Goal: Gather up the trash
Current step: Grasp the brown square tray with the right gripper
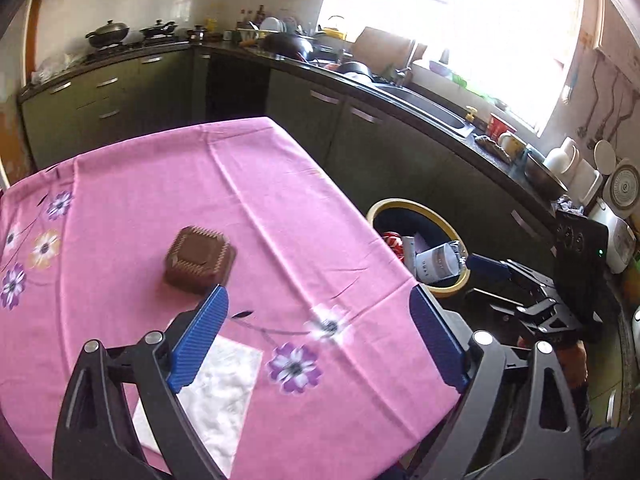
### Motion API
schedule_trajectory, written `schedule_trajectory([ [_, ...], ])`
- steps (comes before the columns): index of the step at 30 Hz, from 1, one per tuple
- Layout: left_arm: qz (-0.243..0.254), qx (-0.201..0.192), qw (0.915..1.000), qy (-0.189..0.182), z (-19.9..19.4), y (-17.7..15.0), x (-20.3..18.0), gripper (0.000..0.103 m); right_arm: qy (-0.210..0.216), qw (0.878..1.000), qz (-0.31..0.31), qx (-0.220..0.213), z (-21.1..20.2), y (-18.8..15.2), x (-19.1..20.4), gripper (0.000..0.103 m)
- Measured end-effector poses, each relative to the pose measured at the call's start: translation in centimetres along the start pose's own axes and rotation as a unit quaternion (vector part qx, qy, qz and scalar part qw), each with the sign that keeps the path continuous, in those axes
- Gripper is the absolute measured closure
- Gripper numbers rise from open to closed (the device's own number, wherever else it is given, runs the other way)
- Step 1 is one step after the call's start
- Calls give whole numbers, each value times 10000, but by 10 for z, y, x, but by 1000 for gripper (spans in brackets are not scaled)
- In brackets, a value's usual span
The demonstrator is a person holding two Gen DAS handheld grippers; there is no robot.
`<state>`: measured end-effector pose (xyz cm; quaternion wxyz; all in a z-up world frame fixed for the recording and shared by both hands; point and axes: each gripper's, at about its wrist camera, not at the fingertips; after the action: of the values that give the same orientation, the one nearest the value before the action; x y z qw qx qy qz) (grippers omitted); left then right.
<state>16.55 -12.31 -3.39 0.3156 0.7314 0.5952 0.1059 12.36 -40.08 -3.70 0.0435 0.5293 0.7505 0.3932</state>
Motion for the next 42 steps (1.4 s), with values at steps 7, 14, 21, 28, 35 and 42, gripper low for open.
schedule_trajectory([
  [7,-543,-313,9975,327,-49,-53,55,11,687,9861,-1474,331,78,40,70,6],
  [14,-803,-515,9943,466,-65,-75,75,10,788,9620,-2457,898,160,79,115,13],
  [21,-812,-497,9942,496,-62,-79,75,10,558,9433,-2991,1324,218,94,127,22],
  [28,-840,-421,9945,463,-55,-79,79,10,711,9387,-3027,1490,232,104,126,28],
  [35,-855,-351,9946,477,-52,-82,78,10,742,9320,-3098,1731,249,104,133,42],
  [42,-847,-338,9948,446,-52,-81,76,10,667,9370,-2979,1700,244,102,131,44],
])
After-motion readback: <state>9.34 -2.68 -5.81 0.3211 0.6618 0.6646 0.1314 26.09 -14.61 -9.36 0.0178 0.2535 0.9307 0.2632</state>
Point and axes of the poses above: each gripper's, at about its wrist camera, not at the fingertips, and z roughly the way its jaws point, x to its left, y to its top, and after that the axes turned 9 degrees about x, right-handed
